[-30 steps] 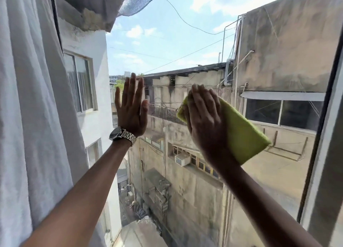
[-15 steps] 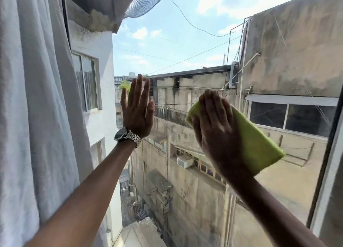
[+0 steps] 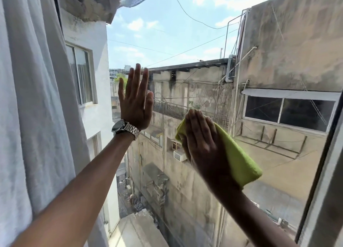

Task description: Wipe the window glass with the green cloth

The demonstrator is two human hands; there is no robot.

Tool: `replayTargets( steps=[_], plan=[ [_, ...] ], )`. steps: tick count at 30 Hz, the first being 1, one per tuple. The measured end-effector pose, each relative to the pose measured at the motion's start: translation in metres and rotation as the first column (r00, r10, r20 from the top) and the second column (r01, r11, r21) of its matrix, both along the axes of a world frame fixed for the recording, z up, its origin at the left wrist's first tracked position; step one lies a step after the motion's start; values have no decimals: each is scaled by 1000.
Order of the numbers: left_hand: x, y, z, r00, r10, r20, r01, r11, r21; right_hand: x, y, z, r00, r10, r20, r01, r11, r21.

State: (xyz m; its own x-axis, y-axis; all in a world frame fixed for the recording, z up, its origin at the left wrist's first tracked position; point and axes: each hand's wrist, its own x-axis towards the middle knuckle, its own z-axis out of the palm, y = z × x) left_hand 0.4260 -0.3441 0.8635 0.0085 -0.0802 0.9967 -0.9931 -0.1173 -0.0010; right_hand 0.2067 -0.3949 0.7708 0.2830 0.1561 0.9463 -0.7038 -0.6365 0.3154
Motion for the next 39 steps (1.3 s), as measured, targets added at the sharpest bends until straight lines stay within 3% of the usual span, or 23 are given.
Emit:
replayTargets(
  steps=[3,5,9,12,18,20,23,25,31,34,37,39],
  plan=[
    [-2,3,1,1000,-4,-9,5,1000,3,-23,13,-75,982,-30,-186,34,999,16],
    [-6,5,0,1000,1,-12,-1,1000,-10,-34,14,-86,969,-30,-246,34,999,13],
    [-5,5,1,1000,0,-7,0,1000,1,3,8,10,993,-41,-108,37,999,-33],
    [-3,3,2,1000,9,-2,-9,1000,9,40,13,59,1000,20,10,-20,999,25],
    [-9,11,5,999,-28,-24,29,999,22,0,30,-72,949,22,-314,-10,999,39],
    [-10,13,3,999,-30,-19,31,999,10,8,24,-58,943,24,-331,-27,1000,-6],
    [-7,10,3,999,-33,-2,33,999,2,38,19,4,958,6,-288,-34,995,-92],
    [-4,8,2,999,-36,3,36,999,-16,46,20,19,965,30,-261,-35,999,-14],
    [-5,12,2,997,-81,11,81,997,-12,-44,0,-31,966,-54,-252,65,997,37],
    [-3,11,0,998,-69,12,69,998,-9,-78,-16,6,980,-154,-125,160,986,41],
    [-3,9,-2,999,-41,24,41,999,-2,-59,-15,66,989,-129,67,122,987,106],
    [-5,8,-1,1000,-16,-4,16,1000,18,-39,-9,83,993,-98,70,87,986,139]
  ],
)
